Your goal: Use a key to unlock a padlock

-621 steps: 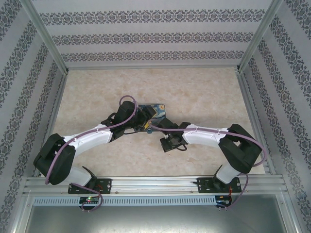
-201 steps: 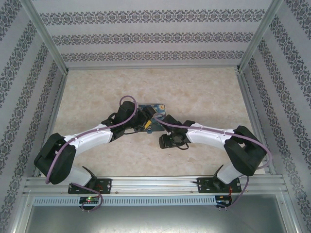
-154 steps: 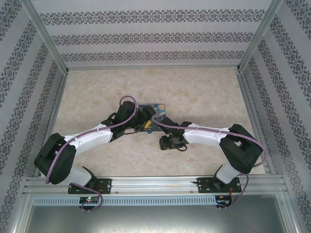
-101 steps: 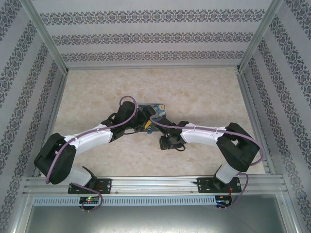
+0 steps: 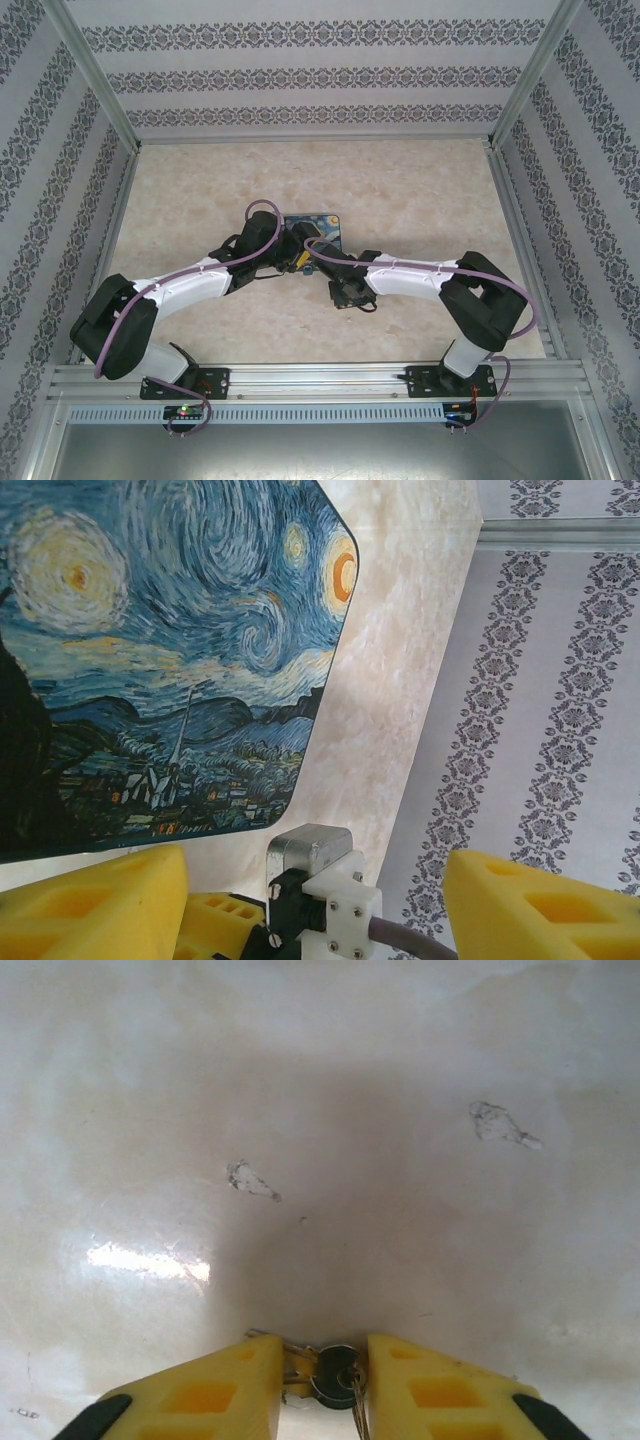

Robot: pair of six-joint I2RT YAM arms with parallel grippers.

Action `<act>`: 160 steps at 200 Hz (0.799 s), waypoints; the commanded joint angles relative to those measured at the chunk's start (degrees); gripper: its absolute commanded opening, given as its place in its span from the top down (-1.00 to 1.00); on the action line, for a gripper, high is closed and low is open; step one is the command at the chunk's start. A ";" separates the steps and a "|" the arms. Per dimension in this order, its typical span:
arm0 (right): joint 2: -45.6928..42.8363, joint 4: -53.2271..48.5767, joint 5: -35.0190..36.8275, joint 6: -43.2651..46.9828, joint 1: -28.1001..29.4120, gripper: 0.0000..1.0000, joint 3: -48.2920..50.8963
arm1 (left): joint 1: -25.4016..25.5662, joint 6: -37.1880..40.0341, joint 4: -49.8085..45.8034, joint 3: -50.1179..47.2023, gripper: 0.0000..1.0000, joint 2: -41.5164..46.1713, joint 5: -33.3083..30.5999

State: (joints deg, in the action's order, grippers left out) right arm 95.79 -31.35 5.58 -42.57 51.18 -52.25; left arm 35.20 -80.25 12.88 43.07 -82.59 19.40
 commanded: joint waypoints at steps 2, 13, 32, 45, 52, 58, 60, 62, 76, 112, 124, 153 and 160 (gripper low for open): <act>4.34 3.32 -3.98 -0.59 1.38 0.61 2.37 | 0.53 -0.85 2.06 -0.27 -0.37 0.46 -0.48; 4.07 3.32 -3.94 -0.39 1.38 0.71 2.33 | 0.48 -0.88 2.06 -0.24 -0.37 0.41 -0.43; 3.79 3.32 -3.85 0.00 1.38 0.85 2.46 | 0.53 -0.86 2.06 -0.10 -0.37 0.42 -0.47; 3.64 3.36 -3.88 0.37 1.38 0.99 2.44 | 0.48 -0.86 2.00 -0.17 -0.37 0.48 -0.49; 3.62 3.45 -3.87 0.58 1.34 1.00 2.58 | 0.53 -0.83 1.97 -0.09 -0.37 0.42 -0.54; 3.45 3.57 -3.84 0.75 1.29 1.00 2.61 | 0.48 -0.79 1.89 -0.06 -0.37 0.43 -0.50; 3.40 3.64 -3.87 0.80 1.29 1.00 2.62 | 0.48 -0.83 1.88 -0.02 -0.37 0.41 -0.52; 3.36 3.71 -3.88 0.92 1.29 1.00 2.66 | 0.48 -0.86 1.88 -0.01 -0.37 0.41 -0.57; 2.65 4.06 -3.76 1.36 1.29 1.00 2.97 | 0.49 -0.79 1.79 -0.04 -0.37 0.48 -0.50; -0.67 4.08 -3.90 2.43 0.95 1.00 3.25 | 0.49 -0.84 1.70 0.14 -0.37 0.41 -0.59; -1.99 3.87 -3.85 2.56 0.94 1.00 3.32 | 0.54 -0.87 1.67 0.17 -0.37 0.34 -0.52; -4.52 3.40 -3.83 2.74 0.68 1.00 3.52 | 0.49 -0.85 1.71 0.17 -0.37 0.32 -0.52; -4.96 3.32 -3.79 2.75 0.57 1.00 3.56 | 0.52 -0.85 1.71 0.11 -0.37 0.32 -0.58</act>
State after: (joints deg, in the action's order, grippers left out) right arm 92.95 -25.85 2.44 -40.82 51.64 -49.54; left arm 35.20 -80.42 12.88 43.07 -82.59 19.40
